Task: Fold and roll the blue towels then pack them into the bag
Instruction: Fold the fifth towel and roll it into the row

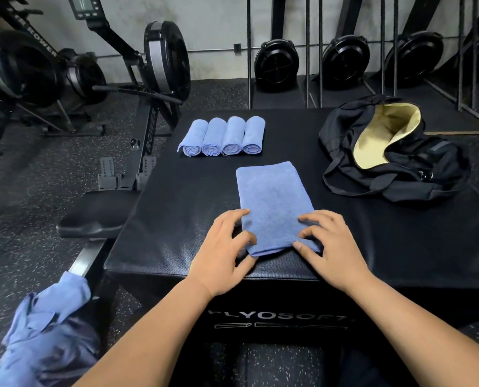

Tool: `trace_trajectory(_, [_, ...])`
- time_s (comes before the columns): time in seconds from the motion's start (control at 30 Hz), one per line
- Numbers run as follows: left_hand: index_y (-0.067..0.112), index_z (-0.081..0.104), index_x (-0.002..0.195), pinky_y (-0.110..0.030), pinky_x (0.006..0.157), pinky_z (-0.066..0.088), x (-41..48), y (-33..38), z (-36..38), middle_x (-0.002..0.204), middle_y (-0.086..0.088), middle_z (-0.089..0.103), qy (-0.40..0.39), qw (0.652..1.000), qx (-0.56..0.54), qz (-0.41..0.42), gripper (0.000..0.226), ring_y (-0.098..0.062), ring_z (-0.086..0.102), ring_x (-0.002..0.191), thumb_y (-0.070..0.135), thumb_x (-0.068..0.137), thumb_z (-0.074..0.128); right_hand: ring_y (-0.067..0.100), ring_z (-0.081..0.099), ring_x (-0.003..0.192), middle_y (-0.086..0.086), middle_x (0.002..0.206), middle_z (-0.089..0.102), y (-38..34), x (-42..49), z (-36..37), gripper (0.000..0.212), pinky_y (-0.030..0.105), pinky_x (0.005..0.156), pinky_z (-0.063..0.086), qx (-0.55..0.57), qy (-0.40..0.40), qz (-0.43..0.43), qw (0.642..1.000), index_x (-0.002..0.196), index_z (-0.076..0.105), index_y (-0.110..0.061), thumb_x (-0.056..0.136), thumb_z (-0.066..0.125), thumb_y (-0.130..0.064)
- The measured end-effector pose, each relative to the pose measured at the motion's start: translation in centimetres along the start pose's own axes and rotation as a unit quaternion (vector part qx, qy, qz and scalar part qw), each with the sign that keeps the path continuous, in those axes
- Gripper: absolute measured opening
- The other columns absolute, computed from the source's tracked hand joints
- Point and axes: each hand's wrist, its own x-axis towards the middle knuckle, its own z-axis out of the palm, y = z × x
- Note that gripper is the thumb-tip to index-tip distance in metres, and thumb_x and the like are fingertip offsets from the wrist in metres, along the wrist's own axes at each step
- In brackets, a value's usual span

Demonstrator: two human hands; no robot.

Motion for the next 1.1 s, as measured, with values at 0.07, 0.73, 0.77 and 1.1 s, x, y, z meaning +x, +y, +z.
trace_trajectory(0.07, [0.016, 0.067, 0.102, -0.041, 0.116, 0.035, 0.0, -0.3, 0.2, 0.156, -0.004, 0.043, 0.016, 1.000, 0.001, -0.013, 0.015, -0.028, 0.035, 0.145, 0.031, 0.097, 0.070, 0.018, 0.043, 0.135, -0.017, 0.133, 0.058, -0.2, -0.1, -0.1, 0.021, 0.050, 0.104, 0.044, -0.005, 0.004, -0.005, 1.000, 0.096, 0.071, -0.029, 0.091, 0.076, -0.049])
trace_trajectory(0.73, [0.026, 0.065, 0.078, -0.028, 0.113, 0.033, 0.7, -1.6, 0.9, 0.132, 0.016, 0.057, 0.086, 0.979, -0.051, -0.175, 0.024, -0.010, 0.035, 0.138, 0.040, 0.098, 0.070, 0.019, 0.045, 0.102, -0.015, 0.087, 0.055, -0.1, -0.1, 0.0, 0.019, 0.031, 0.086, 0.043, 0.028, 0.118, 0.148, 0.982, 0.074, 0.070, -0.024, 0.085, 0.084, -0.033])
trace_trajectory(0.77, [0.027, 0.065, 0.080, -0.028, 0.113, 0.032, 0.8, -1.5, 0.9, 0.130, 0.016, 0.057, 0.091, 0.978, -0.054, -0.180, 0.021, -0.009, 0.035, 0.138, 0.039, 0.096, 0.072, 0.018, 0.045, 0.102, -0.016, 0.088, 0.054, -0.1, 0.0, -0.1, 0.020, 0.031, 0.087, 0.044, 0.027, 0.114, 0.159, 0.980, 0.073, 0.069, -0.027, 0.083, 0.085, -0.031])
trace_trajectory(1.1, [0.034, 0.073, 0.100, -0.027, 0.114, 0.029, 0.6, -1.3, 0.8, 0.146, 0.011, 0.047, 0.084, 0.985, -0.036, -0.148, 0.004, -0.016, 0.032, 0.142, 0.032, 0.098, 0.073, 0.018, 0.043, 0.107, -0.014, 0.102, 0.051, -0.1, -0.2, 0.1, 0.013, 0.044, 0.091, 0.047, -0.014, 0.109, 0.130, 0.985, 0.091, 0.077, -0.033, 0.085, 0.086, -0.027])
